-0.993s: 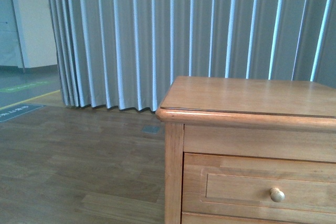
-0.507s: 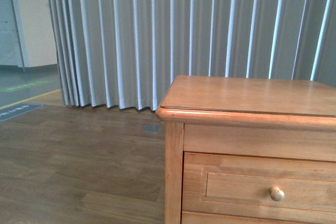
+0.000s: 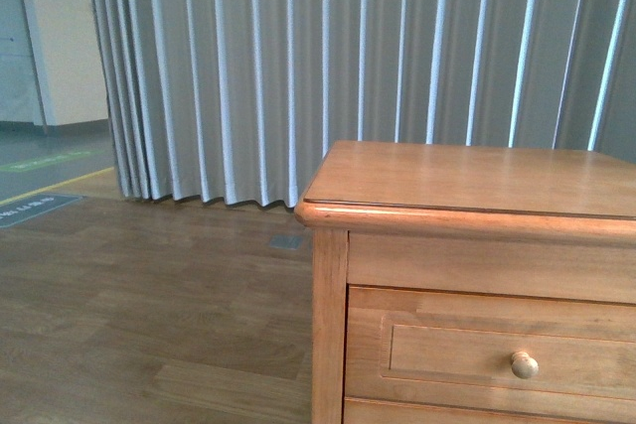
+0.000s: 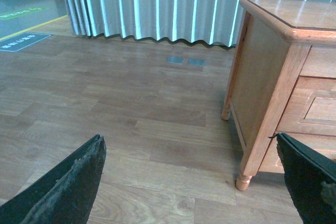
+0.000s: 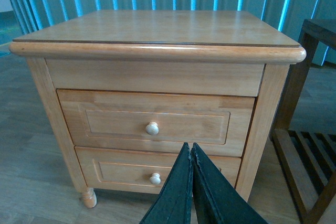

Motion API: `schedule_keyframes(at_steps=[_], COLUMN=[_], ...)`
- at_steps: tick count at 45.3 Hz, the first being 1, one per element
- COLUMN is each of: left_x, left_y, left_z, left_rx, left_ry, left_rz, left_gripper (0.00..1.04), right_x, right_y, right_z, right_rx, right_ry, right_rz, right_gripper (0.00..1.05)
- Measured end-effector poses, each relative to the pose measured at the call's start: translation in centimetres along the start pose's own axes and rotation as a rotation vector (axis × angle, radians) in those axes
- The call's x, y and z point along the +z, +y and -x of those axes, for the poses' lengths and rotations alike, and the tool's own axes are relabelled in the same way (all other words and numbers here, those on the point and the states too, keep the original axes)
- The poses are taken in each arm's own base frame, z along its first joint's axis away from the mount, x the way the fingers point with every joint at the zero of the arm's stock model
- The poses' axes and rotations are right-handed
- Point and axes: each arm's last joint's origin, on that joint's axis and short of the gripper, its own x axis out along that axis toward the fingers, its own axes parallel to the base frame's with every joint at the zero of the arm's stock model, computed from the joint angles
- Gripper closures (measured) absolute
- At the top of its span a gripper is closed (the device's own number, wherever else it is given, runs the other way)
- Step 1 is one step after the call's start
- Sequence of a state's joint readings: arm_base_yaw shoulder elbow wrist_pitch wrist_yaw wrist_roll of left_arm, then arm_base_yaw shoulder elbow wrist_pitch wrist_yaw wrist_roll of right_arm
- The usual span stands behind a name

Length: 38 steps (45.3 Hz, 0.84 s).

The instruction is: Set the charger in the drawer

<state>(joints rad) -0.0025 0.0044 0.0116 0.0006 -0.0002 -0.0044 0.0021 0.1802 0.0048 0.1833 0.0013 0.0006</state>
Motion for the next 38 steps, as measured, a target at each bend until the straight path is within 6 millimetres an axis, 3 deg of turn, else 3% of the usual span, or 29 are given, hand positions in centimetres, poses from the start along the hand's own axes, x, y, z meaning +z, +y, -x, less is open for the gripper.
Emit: schedule_keyframes(at_steps=[8,23,38], left_x=[0.0,0.0,0.0], left_y=[0.0,0.0,0.0], left_z=[0.0,0.0,0.0], left_rx=[0.000,0.000,0.000], left_ry=[0.000,0.000,0.000], left_rz=[0.000,0.000,0.000], left_gripper=[0.06,0.06,0.06], right_x=[-0.3,-0.3,-0.3], right_y=[0.0,0.0,0.0], right_z=[1.1,1.1,1.1], right_rx=[0.003,0.003,0.003], right_ry=[0.006,0.005,0.005], right_rz=[0.000,0.000,0.001], right_gripper=[1.03,1.03,0.51])
